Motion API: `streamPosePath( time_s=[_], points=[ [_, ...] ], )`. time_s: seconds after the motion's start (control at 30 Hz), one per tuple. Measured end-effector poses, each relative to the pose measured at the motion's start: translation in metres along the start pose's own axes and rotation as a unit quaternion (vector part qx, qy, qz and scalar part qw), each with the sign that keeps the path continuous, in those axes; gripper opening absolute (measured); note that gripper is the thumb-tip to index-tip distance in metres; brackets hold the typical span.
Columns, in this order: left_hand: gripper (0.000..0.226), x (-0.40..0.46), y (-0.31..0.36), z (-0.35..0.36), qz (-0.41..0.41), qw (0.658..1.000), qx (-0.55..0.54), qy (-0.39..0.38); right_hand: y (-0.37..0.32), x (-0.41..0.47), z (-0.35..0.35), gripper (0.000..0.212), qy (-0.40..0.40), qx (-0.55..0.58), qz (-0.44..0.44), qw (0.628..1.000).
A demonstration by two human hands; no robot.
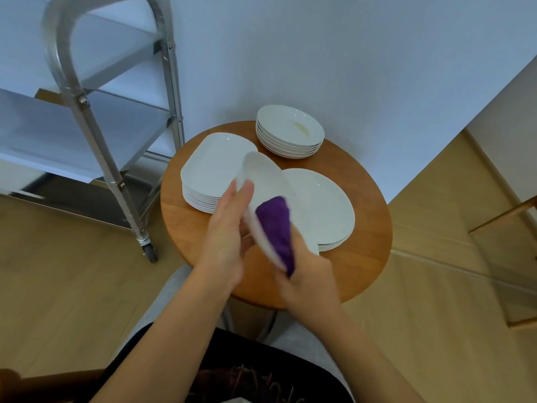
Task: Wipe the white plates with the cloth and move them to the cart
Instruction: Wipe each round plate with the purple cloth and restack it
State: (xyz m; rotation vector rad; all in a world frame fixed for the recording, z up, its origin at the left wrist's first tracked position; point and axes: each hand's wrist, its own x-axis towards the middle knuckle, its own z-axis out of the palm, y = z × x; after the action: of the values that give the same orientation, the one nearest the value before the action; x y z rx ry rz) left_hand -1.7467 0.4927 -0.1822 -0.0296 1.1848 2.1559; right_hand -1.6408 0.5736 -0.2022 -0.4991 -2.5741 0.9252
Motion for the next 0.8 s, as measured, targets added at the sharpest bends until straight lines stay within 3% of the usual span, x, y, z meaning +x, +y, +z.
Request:
streamPosePath(
  time_s=[0.03, 0.1, 0.2, 0.3, 0.4, 0.53, 0.63, 0.73, 0.8],
  points=[
    [0.078, 0.002, 0.004, -0.002, 0.008, 0.999, 0.026, -0.029, -0.002, 0.006, -0.012, 0.061, 0.012, 0.066, 0.027, 0.997],
    [0.090, 0.011, 0.007, -0.010, 0.010, 0.995, 0.096, 0.003, -0.003, 0.014, -0.034, 0.049, 0.030, 0.194, 0.090, 0.976],
    [0.102, 0.026, 0.000, -0.024, 0.005, 0.987, 0.149, 0.065, -0.001, 0.019, -0.057, 0.058, 0.040, 0.345, 0.095, 0.933],
    [0.089, 0.033, -0.008, -0.033, -0.051, 0.995, 0.073, -0.035, 0.003, 0.021, -0.067, 0.057, 0.020, 0.460, 0.055, 0.886],
    [0.078, 0.037, -0.013, -0.034, -0.110, 0.980, -0.094, -0.139, 0.010, 0.017, -0.067, 0.058, 0.001, 0.538, 0.061, 0.841],
    [0.074, 0.042, -0.010, -0.030, -0.086, 0.977, -0.125, -0.148, 0.019, 0.014, -0.063, 0.063, -0.008, 0.563, 0.094, 0.821],
    [0.044, 0.043, -0.001, -0.026, -0.035, 0.990, -0.061, -0.122, 0.030, 0.012, -0.064, 0.075, -0.001, 0.558, 0.151, 0.816],
    [0.056, 0.040, 0.014, -0.021, 0.022, 0.996, -0.004, -0.091, 0.032, 0.014, -0.067, 0.080, 0.049, 0.480, 0.228, 0.846],
    [0.061, 0.038, 0.026, -0.020, 0.063, 0.995, 0.050, -0.065, 0.035, 0.020, -0.076, 0.071, 0.123, 0.442, 0.268, 0.847]
  ],
)
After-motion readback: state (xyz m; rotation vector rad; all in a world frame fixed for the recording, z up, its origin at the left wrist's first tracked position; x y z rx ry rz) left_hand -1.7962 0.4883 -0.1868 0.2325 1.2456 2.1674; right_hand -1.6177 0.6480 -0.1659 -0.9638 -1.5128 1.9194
